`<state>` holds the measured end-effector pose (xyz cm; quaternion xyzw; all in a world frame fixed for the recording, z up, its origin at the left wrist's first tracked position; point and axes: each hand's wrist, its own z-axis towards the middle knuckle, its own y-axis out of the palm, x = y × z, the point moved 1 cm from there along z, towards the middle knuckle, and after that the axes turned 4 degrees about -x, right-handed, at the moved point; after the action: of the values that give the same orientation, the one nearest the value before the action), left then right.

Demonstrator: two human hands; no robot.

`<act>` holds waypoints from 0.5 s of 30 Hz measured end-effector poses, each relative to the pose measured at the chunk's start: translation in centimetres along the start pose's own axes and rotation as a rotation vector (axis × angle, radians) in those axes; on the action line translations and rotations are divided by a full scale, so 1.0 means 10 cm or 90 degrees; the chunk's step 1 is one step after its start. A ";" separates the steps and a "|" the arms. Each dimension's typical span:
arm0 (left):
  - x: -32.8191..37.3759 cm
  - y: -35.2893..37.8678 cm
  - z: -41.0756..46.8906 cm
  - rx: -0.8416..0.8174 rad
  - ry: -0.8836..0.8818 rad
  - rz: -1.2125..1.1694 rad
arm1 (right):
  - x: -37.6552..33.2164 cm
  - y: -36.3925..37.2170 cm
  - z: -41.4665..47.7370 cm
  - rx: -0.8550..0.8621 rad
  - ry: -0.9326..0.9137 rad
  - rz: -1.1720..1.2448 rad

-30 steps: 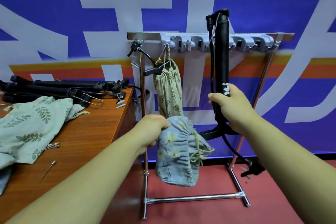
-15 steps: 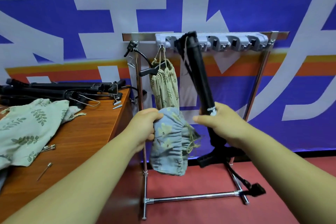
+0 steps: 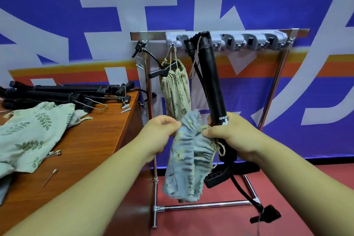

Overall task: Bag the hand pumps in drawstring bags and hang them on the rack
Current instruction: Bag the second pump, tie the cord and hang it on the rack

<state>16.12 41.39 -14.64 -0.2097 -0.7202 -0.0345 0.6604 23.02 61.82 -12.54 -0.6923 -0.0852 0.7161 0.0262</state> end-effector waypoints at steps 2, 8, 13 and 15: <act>-0.01 0.07 -0.04 0.004 0.021 0.050 | -0.04 0.01 0.01 0.005 -0.008 0.039; 0.07 0.24 -0.18 -0.133 0.153 0.145 | -0.12 -0.01 0.04 0.023 0.017 0.094; 0.03 0.19 -0.17 -0.083 0.206 0.319 | -0.15 -0.05 0.06 0.025 0.019 0.124; 0.02 0.16 -0.15 -0.066 0.229 0.356 | -0.15 -0.07 0.04 0.042 0.022 0.107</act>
<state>18.10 42.43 -14.65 -0.4229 -0.5041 0.0753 0.7492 22.61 62.26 -10.95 -0.7079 -0.0025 0.7063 -0.0097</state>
